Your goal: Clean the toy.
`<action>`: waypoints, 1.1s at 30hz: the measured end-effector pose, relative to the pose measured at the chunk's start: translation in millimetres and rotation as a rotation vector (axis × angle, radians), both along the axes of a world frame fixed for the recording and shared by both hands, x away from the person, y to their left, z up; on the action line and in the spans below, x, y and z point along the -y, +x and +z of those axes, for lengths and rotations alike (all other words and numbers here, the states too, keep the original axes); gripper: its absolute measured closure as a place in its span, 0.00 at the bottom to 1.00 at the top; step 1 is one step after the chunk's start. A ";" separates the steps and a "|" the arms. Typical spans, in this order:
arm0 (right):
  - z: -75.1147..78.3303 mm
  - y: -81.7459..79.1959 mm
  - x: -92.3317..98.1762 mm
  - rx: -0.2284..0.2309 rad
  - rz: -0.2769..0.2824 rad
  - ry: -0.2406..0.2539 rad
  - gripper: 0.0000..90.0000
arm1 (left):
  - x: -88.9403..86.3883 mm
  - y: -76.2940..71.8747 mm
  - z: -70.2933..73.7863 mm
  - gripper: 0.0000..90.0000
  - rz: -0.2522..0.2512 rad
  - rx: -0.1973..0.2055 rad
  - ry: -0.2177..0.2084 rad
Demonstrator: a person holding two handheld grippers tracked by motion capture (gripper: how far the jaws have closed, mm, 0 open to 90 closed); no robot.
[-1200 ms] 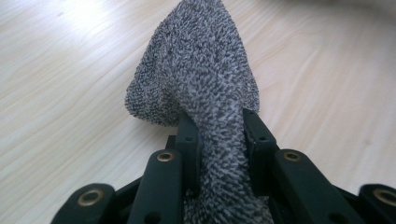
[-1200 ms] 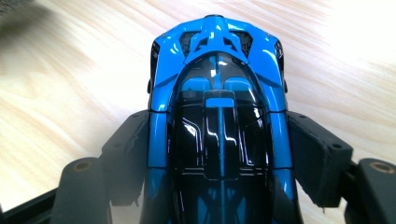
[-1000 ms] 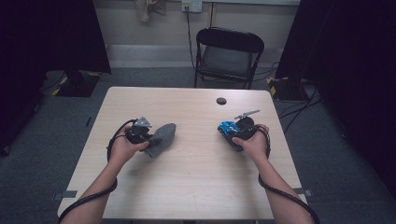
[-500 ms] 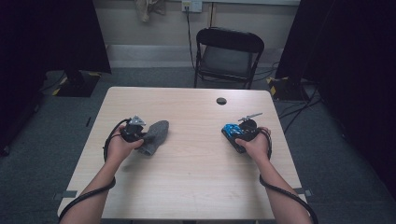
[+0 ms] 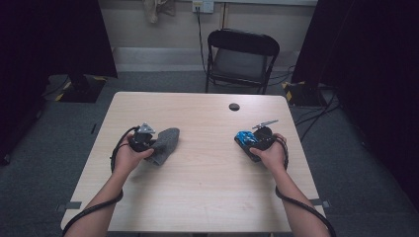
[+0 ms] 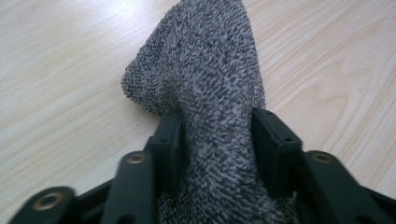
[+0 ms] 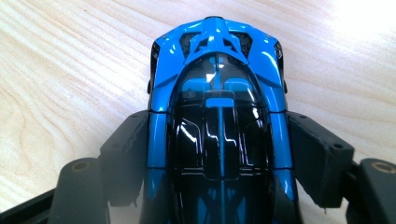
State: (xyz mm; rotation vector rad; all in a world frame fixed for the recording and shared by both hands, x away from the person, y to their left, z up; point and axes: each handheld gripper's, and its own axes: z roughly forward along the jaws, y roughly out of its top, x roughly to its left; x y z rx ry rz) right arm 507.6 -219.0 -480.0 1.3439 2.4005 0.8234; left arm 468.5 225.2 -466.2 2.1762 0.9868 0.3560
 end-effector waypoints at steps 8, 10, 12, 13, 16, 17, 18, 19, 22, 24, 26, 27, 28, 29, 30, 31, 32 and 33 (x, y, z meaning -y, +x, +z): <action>3.3 0.4 2.7 -0.018 -0.007 0.019 0.22 | 1.4 1.3 3.9 0.36 0.014 0.020 -0.009; 4.0 0.2 3.7 -0.017 0.001 0.006 0.22 | 2.3 0.8 5.6 0.36 0.011 0.030 0.000; 4.7 0.0 4.5 -0.016 0.005 -0.001 0.21 | 3.6 0.1 7.0 0.36 0.008 0.027 -0.004; 5.3 -0.1 5.0 -0.021 0.007 -0.004 0.20 | 3.6 0.2 8.0 0.35 0.005 0.030 -0.003; 8.5 -0.9 6.4 -0.019 0.017 0.014 0.19 | 4.3 -0.2 11.1 0.35 0.007 0.028 -0.009; 9.9 -1.0 7.0 -0.018 0.015 0.015 0.19 | 4.4 -0.3 12.3 0.35 0.006 0.027 -0.012; 12.0 -1.4 7.4 -0.018 0.013 0.021 0.19 | 4.2 -0.2 14.3 0.35 0.007 0.033 -0.007; 14.4 -1.6 8.1 -0.012 0.014 0.026 0.19 | 4.3 -0.4 16.1 0.35 0.006 0.030 -0.015; 22.5 -2.5 9.9 -0.007 0.019 0.033 0.18 | 4.1 -1.9 22.5 0.35 0.005 0.038 -0.018; 27.1 -4.1 11.4 -0.015 0.022 0.045 0.18 | 4.6 -4.4 25.9 0.34 0.004 0.033 -0.031; 31.4 -8.3 13.2 -0.005 0.025 0.041 0.18 | 5.0 -9.2 29.8 0.34 -0.003 0.031 -0.033; 32.9 -10.2 13.8 -0.005 0.027 0.042 0.18 | 4.9 -11.5 30.8 0.34 -0.008 0.028 -0.046; 34.2 -12.4 14.8 0.003 0.035 0.044 0.18 | 4.4 -13.4 31.8 0.34 -0.013 0.029 -0.044; 35.8 -14.8 15.7 0.003 0.041 0.044 0.18 | 4.1 -15.5 32.3 0.33 -0.014 0.029 -0.045; 37.4 -17.3 16.4 0.009 0.040 0.043 0.18 | 3.8 -17.5 32.8 0.33 -0.011 0.031 -0.046; 39.0 -19.8 17.1 0.015 0.046 0.046 0.18 | 3.3 -19.2 33.3 0.33 -0.011 0.030 -0.052; 40.8 -22.2 17.8 0.019 0.052 0.051 0.18 | 2.3 -20.7 34.3 0.33 -0.013 0.032 -0.055; 42.1 -24.3 18.4 0.028 0.056 0.058 0.18 | 1.8 -23.0 35.0 0.32 -0.007 0.028 -0.068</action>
